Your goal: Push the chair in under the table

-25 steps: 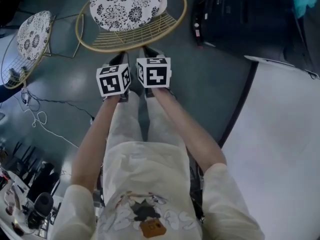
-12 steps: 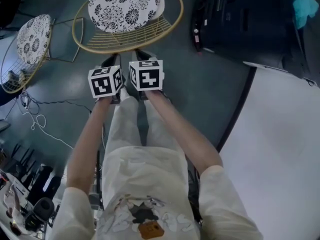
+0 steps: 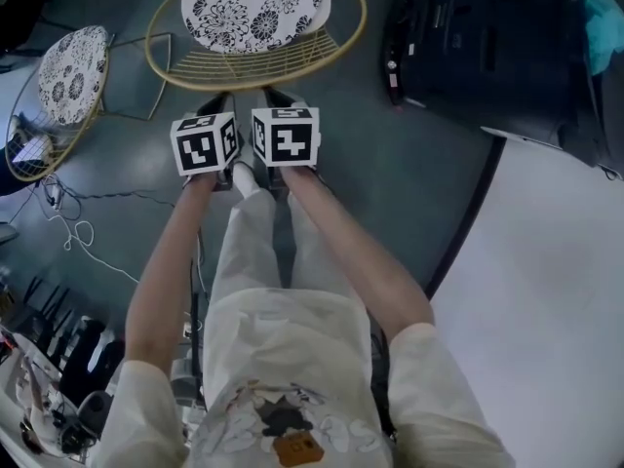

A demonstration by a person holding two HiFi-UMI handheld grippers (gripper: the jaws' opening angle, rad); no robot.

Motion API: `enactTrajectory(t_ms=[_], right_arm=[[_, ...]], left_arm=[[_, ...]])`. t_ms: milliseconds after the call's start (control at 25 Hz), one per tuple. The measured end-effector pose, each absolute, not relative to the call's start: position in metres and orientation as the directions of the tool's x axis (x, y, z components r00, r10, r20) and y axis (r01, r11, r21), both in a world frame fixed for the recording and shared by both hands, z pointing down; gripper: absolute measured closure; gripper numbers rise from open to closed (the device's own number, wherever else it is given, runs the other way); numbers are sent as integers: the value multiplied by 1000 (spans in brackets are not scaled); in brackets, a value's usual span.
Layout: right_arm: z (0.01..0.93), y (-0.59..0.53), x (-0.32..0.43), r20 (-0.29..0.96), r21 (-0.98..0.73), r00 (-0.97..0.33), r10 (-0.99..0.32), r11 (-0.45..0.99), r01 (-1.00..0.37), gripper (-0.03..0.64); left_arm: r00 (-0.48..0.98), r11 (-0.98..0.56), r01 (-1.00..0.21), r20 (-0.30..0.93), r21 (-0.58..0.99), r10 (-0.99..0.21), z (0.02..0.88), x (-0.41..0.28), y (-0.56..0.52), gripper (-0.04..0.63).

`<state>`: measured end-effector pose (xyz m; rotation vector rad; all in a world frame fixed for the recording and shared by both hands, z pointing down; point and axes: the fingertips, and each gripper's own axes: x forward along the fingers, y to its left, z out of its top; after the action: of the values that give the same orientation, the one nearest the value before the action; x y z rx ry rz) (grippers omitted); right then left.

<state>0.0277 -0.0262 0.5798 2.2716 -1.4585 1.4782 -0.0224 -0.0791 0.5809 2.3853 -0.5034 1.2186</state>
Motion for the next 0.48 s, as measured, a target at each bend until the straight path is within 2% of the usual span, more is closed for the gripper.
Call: enactTrajectory(t_ms=[480], right_arm=[[575,-42,38,730,-414,147,-667,-603,-682,606]], left_arm=[[558,-846,-495,819,199,-134,579,-14,-98,583]])
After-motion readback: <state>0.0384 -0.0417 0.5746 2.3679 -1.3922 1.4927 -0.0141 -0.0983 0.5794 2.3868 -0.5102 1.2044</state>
